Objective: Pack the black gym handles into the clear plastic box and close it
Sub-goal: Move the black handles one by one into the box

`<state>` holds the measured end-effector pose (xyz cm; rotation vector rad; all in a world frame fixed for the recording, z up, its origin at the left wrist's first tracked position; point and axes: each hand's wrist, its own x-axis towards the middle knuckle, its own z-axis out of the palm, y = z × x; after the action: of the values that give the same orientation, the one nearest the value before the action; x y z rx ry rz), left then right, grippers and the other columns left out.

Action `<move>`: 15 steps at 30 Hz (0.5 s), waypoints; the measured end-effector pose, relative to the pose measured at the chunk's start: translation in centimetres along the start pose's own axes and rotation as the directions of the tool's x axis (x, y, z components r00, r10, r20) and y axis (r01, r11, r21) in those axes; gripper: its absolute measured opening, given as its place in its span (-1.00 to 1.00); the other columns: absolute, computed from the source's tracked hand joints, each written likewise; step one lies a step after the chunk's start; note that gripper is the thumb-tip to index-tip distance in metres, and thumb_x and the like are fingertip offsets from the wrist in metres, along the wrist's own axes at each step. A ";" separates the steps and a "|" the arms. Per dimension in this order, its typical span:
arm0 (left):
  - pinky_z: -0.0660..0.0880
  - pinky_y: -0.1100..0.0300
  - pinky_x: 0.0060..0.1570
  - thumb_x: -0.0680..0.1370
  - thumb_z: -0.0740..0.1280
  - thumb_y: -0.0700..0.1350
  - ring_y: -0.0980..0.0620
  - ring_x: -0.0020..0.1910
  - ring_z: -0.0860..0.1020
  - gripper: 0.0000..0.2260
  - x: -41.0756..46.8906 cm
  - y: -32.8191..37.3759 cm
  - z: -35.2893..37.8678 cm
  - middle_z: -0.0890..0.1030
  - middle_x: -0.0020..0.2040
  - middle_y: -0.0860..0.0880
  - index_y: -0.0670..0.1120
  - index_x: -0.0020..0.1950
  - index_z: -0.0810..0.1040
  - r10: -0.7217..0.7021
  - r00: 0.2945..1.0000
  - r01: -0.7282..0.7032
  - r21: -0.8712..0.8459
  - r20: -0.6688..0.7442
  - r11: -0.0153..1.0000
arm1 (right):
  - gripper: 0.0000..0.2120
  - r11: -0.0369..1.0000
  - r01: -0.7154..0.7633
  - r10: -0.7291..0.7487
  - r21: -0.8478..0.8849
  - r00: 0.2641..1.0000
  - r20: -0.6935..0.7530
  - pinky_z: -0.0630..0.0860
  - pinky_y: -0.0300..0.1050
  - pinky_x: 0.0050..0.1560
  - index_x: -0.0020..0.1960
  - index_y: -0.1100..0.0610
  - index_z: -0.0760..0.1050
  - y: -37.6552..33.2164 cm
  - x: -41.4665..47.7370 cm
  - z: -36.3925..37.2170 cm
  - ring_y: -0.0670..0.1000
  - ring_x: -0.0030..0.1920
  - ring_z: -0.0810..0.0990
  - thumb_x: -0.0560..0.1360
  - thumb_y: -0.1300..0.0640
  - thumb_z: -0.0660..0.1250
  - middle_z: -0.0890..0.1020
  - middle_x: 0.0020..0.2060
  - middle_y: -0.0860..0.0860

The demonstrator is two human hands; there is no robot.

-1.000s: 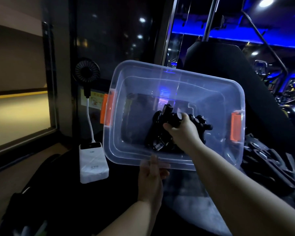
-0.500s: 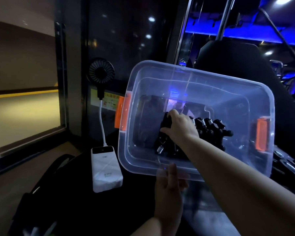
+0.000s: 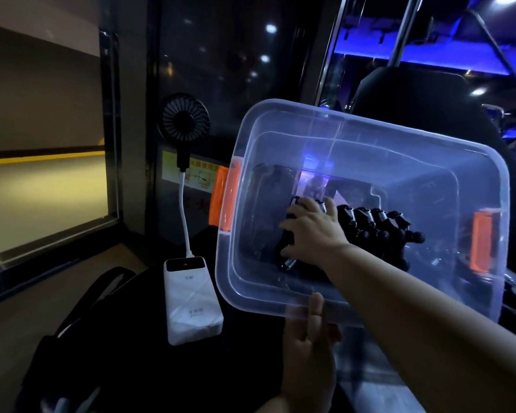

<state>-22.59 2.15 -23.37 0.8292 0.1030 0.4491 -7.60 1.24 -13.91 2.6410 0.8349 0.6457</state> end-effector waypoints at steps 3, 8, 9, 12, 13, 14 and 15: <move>0.41 0.33 -0.42 0.48 0.29 -0.05 0.17 -0.51 0.45 -0.86 -0.1 0.0 -0.2 0.47 -0.48 0.01 -0.11 -0.20 0.49 0.021 0.999 -0.022 0.012 0.031 1.000 | -0.47 0.999 0.035 -0.033 -0.023 0.996 0.081 -0.18 0.30 0.41 0.25 -0.18 0.50 -0.4 0.0 0.5 0.02 0.47 0.00 0.32 -0.30 0.37 0.29 0.41 -0.12; 0.35 0.34 -0.45 0.47 0.25 -0.01 0.16 -0.52 0.39 -0.76 0.0 -0.3 0.1 0.42 -0.52 0.03 -0.19 -0.07 0.45 0.023 0.999 -0.023 0.000 0.031 1.000 | -0.47 0.990 0.063 -0.044 -0.123 0.987 0.153 -0.14 0.32 0.40 0.28 -0.19 0.48 -0.3 0.4 0.3 0.00 0.48 0.02 0.34 -0.31 0.34 0.32 0.40 -0.13; 0.36 0.34 -0.45 0.49 0.24 -0.02 0.16 -0.51 0.40 -0.77 0.1 -0.3 0.1 0.43 -0.51 0.02 -0.20 -0.05 0.45 0.023 0.999 -0.023 0.002 0.035 1.000 | -0.47 0.989 0.064 -0.041 -0.135 0.986 0.164 -0.15 0.31 0.41 0.28 -0.19 0.47 -0.2 0.4 0.3 0.00 0.49 0.03 0.35 -0.31 0.34 0.32 0.40 -0.13; 0.37 0.35 -0.45 0.55 0.23 -0.09 0.18 -0.50 0.43 -0.83 0.0 -0.3 0.1 0.47 -0.49 0.01 -0.20 -0.01 0.45 0.027 0.999 -0.027 0.004 0.032 1.000 | -0.46 0.987 0.066 -0.039 -0.146 0.983 0.177 -0.21 0.32 0.41 0.30 -0.19 0.45 0.0 0.2 0.4 0.00 0.50 0.00 0.36 -0.31 0.32 0.30 0.43 -0.12; 0.38 0.34 -0.44 0.53 0.23 -0.07 0.18 -0.49 0.44 -0.83 0.0 -0.3 0.1 0.48 -0.49 0.02 -0.18 -0.03 0.46 0.029 0.999 -0.029 0.009 0.034 1.000 | -0.46 0.988 0.066 -0.040 -0.143 0.984 0.176 -0.25 0.32 0.41 0.32 -0.19 0.44 0.0 0.1 0.4 0.01 0.51 -0.02 0.37 -0.32 0.31 0.28 0.44 -0.12; 0.38 0.34 -0.43 0.52 0.24 -0.06 0.18 -0.49 0.44 -0.83 -0.1 -0.3 0.1 0.48 -0.49 0.02 -0.16 -0.05 0.46 0.035 0.999 -0.035 0.013 0.036 0.999 | -0.45 0.988 0.065 -0.040 -0.140 0.984 0.175 -0.29 0.32 0.40 0.32 -0.19 0.44 0.0 0.0 0.4 0.01 0.51 -0.03 0.38 -0.32 0.31 0.27 0.45 -0.11; 0.39 0.35 -0.42 0.53 0.23 -0.06 0.19 -0.48 0.45 -0.85 -0.1 -0.2 0.1 0.49 -0.49 0.03 -0.15 -0.07 0.46 0.041 0.998 -0.042 0.013 0.039 0.999 | -0.44 0.988 0.067 -0.042 -0.139 0.984 0.173 -0.33 0.33 0.38 0.33 -0.18 0.43 0.1 -0.1 0.4 0.01 0.52 -0.04 0.38 -0.33 0.30 0.26 0.45 -0.11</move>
<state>-22.57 1.90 -23.49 0.8549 0.0529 0.4716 -7.43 1.10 -14.24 2.4917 0.7771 0.4418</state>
